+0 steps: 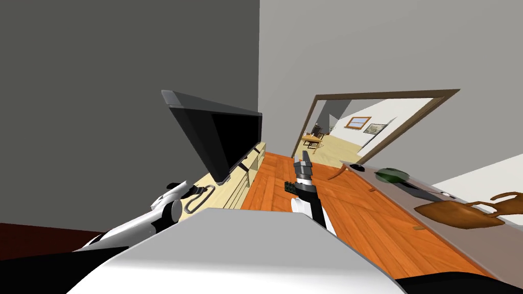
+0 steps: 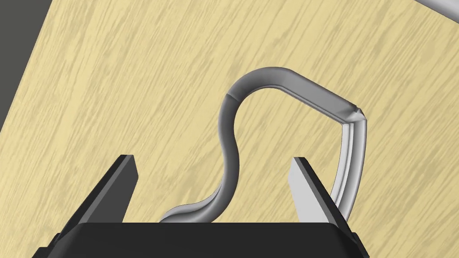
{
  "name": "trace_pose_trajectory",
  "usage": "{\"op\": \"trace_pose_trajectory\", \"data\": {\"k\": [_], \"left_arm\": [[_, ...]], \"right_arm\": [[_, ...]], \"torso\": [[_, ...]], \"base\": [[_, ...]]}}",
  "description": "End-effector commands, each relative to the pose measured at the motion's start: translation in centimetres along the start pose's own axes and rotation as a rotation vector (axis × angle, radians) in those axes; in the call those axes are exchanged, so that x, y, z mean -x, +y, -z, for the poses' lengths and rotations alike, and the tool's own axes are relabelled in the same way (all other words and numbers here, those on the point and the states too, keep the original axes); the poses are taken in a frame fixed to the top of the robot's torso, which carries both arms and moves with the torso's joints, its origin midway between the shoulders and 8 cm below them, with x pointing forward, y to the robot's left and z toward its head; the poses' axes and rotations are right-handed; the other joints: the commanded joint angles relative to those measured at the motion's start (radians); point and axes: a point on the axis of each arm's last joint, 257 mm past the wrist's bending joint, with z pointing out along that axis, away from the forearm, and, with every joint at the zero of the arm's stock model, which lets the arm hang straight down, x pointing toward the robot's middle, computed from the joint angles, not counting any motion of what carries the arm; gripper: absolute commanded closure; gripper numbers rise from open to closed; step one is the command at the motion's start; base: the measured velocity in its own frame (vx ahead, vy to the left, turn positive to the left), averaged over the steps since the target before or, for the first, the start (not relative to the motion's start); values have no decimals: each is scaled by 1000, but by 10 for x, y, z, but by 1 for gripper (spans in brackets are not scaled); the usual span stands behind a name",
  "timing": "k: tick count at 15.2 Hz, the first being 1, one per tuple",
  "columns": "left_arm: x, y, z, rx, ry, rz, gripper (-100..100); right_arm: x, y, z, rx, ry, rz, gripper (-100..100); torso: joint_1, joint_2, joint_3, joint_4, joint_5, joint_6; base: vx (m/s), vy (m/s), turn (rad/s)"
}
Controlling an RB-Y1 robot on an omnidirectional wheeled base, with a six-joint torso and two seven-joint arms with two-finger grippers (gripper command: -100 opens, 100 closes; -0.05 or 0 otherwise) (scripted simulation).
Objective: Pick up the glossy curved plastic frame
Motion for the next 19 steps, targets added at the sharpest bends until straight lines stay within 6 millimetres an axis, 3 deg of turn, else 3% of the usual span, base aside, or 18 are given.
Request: {"op": "trace_pose_trajectory", "data": {"k": [1, 10, 11, 15, 18, 19], "left_arm": [[10, 6, -2, 28, -28, 37, -100], [22, 23, -11, 40, -34, 43, -100], [23, 24, -12, 39, -32, 42, 100], [22, 23, -12, 37, -31, 40, 100], [14, 8, -2, 36, -37, 48, 100], [16, 14, -5, 34, -33, 43, 100]], "right_arm": [[0, 0, 0, 0, 0, 0, 0], [0, 0, 0, 0, 0, 0, 0], [0, 0, 0, 0, 0, 0, 0], [0, 0, 0, 0, 0, 0, 0], [0, 0, 0, 0, 0, 0, 0], [0, 0, 0, 0, 0, 0, 0]], "torso": [[0, 0, 0, 0, 0, 0], [-3, -1, -1, 0, 0, 0], [-3, -1, -1, 0, -1, 0], [-3, -2, -1, 0, 0, 0], [-2, -2, -1, 0, 0, 0], [-2, -1, -1, 0, -1, 0]], "base": [[-11, 35, -130], [1, 15, -13], [0, 0, 0], [0, 0, 0], [-4, 4, -18], [-9, -2, -12]]}}
